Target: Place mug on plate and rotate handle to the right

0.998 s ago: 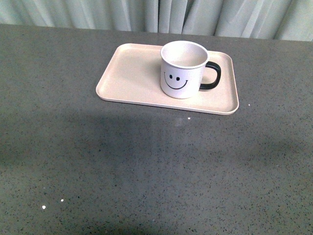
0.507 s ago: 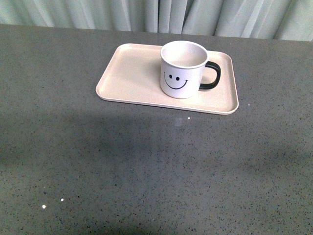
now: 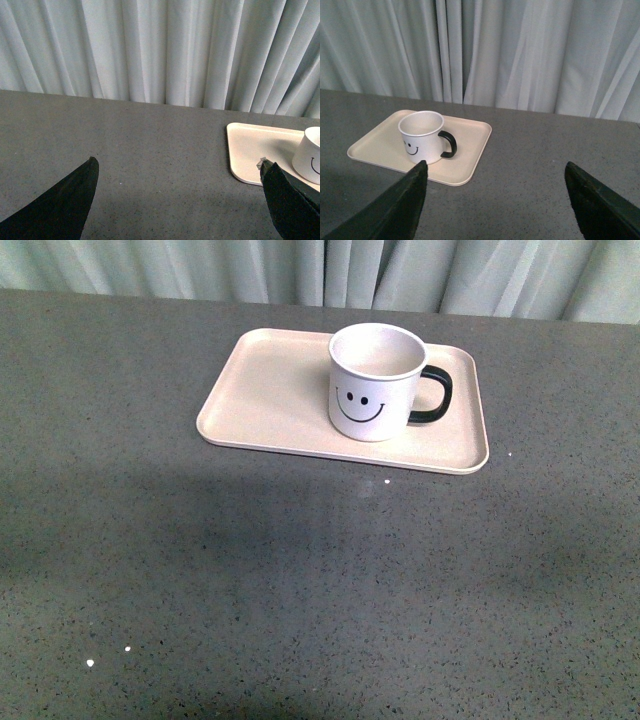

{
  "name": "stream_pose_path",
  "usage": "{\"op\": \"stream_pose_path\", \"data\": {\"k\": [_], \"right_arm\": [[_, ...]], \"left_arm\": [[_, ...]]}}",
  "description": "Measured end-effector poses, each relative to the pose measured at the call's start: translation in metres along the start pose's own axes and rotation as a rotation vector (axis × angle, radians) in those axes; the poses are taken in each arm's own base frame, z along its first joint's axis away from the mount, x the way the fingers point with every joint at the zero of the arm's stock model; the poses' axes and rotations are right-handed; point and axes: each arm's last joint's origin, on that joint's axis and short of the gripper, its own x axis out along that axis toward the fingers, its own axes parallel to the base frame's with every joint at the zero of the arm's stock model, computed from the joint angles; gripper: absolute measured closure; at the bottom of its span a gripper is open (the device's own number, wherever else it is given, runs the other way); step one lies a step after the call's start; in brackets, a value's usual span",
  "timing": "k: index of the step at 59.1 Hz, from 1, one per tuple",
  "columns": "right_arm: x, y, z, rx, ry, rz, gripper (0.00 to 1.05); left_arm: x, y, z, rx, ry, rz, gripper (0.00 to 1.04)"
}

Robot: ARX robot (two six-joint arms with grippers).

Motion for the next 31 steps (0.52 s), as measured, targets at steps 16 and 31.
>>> {"op": "stream_pose_path", "data": {"k": [16,31], "right_arm": [[0.0000,0.0000,0.0000,0.000,0.000,0.000,0.09],[0.0000,0.0000,0.0000,0.000,0.000,0.000,0.09]], "left_arm": [[0.0000,0.0000,0.0000,0.000,0.000,0.000,0.09],[0.0000,0.0000,0.0000,0.000,0.000,0.000,0.09]]}}
